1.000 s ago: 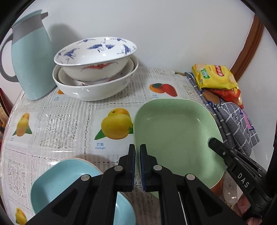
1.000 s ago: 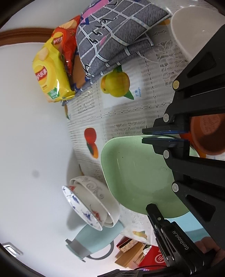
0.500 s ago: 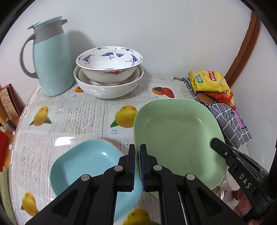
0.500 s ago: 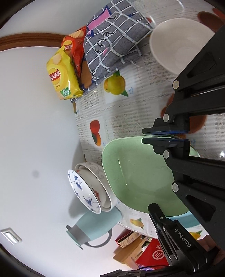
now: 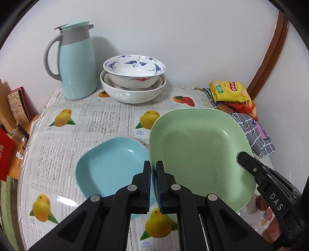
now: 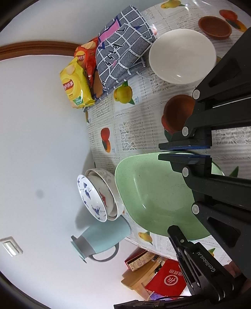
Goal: Organize plates and bowls
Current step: 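Lift the green plate with both grippers and carry it over the blue plate, then lower the green plate onto the blue plate and open both grippers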
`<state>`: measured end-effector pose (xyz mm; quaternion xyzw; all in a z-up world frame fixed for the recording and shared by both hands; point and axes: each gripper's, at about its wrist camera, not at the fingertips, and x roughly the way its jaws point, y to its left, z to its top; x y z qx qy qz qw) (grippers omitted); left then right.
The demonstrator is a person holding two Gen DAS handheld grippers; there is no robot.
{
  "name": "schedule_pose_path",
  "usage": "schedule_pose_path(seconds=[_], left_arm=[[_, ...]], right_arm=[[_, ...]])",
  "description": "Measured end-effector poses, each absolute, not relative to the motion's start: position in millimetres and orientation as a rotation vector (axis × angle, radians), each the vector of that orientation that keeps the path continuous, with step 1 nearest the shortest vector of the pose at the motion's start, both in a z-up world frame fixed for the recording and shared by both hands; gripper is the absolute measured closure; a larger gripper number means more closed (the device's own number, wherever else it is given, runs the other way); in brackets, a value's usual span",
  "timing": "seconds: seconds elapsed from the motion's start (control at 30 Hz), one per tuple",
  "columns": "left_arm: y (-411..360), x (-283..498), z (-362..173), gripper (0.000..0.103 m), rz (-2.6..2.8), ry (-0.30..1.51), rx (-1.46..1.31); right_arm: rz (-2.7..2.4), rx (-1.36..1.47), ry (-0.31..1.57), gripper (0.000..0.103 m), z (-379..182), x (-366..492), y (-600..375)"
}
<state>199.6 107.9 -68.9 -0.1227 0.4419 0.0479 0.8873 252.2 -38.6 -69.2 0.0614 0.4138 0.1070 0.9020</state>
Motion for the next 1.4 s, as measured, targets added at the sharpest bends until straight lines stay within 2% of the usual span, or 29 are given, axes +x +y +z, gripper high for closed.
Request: schedule_pose_path(seconds=[0.4, 1.4], left_arm=[[138, 175, -72, 0.097, 0.145, 0.914, -0.291], [205, 157, -129, 0.097, 0.254, 1.003, -0.382]], right_arm=[[0.261, 0.100, 0.848, 0.099, -65, 237, -8], [0.349, 0.008, 0.946, 0.100, -119, 240, 72]])
